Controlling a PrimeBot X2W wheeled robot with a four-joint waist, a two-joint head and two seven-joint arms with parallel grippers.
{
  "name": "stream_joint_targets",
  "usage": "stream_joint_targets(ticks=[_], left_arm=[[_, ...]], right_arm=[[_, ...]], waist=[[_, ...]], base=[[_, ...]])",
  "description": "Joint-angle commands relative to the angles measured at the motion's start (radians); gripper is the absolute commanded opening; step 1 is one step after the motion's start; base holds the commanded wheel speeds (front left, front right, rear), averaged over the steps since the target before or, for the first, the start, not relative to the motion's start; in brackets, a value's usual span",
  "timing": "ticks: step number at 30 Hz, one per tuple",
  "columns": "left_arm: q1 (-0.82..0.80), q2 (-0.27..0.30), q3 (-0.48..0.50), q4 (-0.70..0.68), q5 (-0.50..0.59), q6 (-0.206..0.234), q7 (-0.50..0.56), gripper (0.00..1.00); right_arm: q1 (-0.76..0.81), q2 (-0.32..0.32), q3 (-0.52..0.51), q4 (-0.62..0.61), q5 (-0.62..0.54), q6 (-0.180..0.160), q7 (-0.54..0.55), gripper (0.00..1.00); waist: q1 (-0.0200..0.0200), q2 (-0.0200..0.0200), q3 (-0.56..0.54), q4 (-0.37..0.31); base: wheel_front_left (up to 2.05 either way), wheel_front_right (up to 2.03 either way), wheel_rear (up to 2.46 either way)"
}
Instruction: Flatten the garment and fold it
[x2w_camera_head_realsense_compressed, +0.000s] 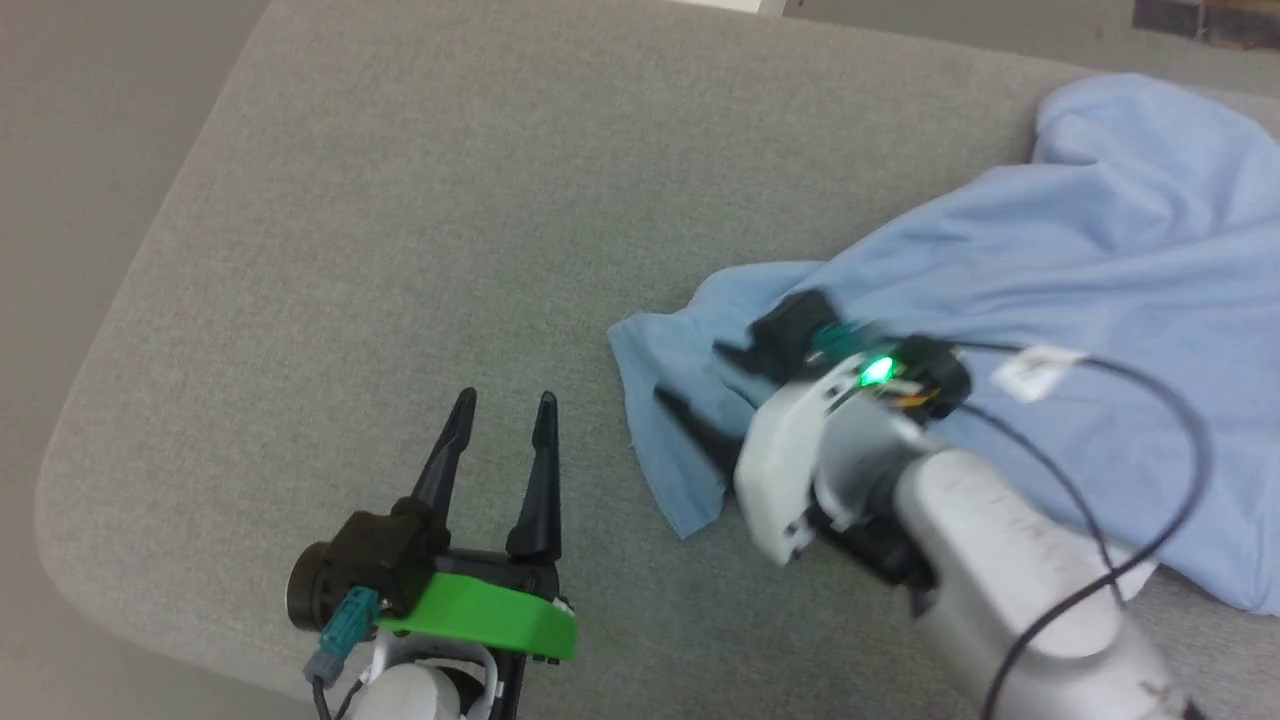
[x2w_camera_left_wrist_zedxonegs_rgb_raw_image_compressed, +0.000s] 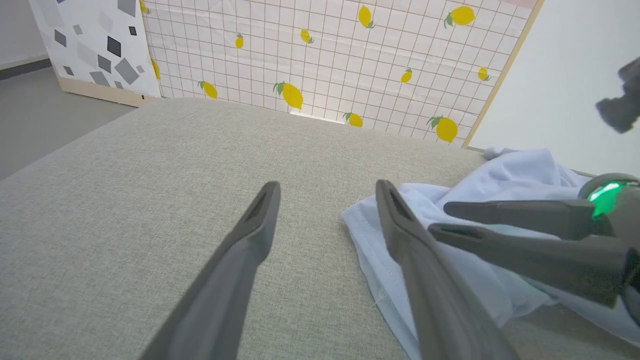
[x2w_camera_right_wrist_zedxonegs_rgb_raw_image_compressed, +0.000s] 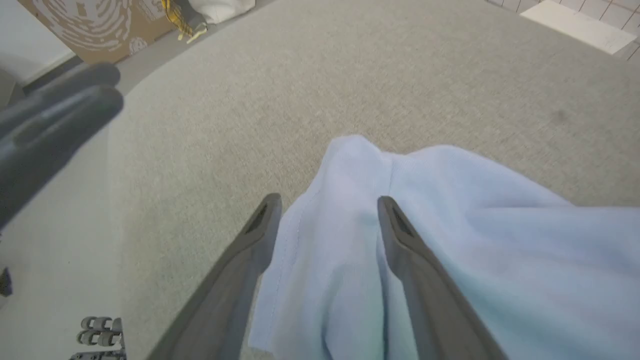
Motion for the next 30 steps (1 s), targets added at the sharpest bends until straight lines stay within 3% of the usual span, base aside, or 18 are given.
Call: stream_joint_targets(ticks=[1, 8, 11, 16, 20, 25, 30], left_arm=[[0.000, -0.002, 0.006, 0.003, 0.002, -0.004, -0.005, 1.00], [0.048, 0.029, 0.032, -0.006, 0.012, -0.003, -0.005, 1.00], [0.068, 0.042, 0.039, -0.015, 0.013, -0.001, -0.005, 1.00], [0.097, 0.048, 0.029, -0.040, 0.027, 0.015, -0.003, 1.00], [0.112, 0.052, 0.025, -0.055, 0.035, 0.027, 0.003, 1.00], [0.109, 0.059, 0.026, -0.084, 0.041, 0.036, 0.011, 1.00], [0.007, 0.084, -0.017, -0.125, 0.070, -0.005, 0.074, 1.00]], right_arm=[[-0.007, -0.013, -0.032, -0.030, 0.016, -0.002, -0.020, 1.00], [0.134, -0.081, -0.320, -0.217, -0.063, -0.002, -0.112, 1.00], [0.247, -0.063, -0.471, -0.306, -0.120, -0.002, -0.145, 1.00], [0.481, 0.021, -0.683, -0.469, -0.206, -0.002, -0.204, 1.00], [0.626, 0.053, -0.788, -0.528, -0.209, -0.002, -0.266, 1.00], [0.701, 0.055, -0.836, -0.504, -0.113, -0.002, -0.328, 1.00], [0.665, 0.055, -0.862, -0.523, -0.108, -0.002, -0.357, 1.00]], waist=[[0.0000, 0.0000, -0.041, -0.039], [0.0000, 0.0000, -0.118, -0.125], [0.0000, 0.0000, -0.133, -0.158], [0.0000, 0.0000, -0.134, -0.208], [0.0000, 0.0000, -0.124, -0.240], [0.0000, 0.0000, -0.104, -0.284], [0.0000, 0.0000, -0.072, -0.310]], base=[[0.00, 0.00, 0.00], [0.00, 0.00, 0.00], [0.00, 0.00, 0.00], [0.00, 0.00, 0.00], [0.00, 0.00, 0.00], [0.00, 0.00, 0.00], [0.00, 0.00, 0.00]])
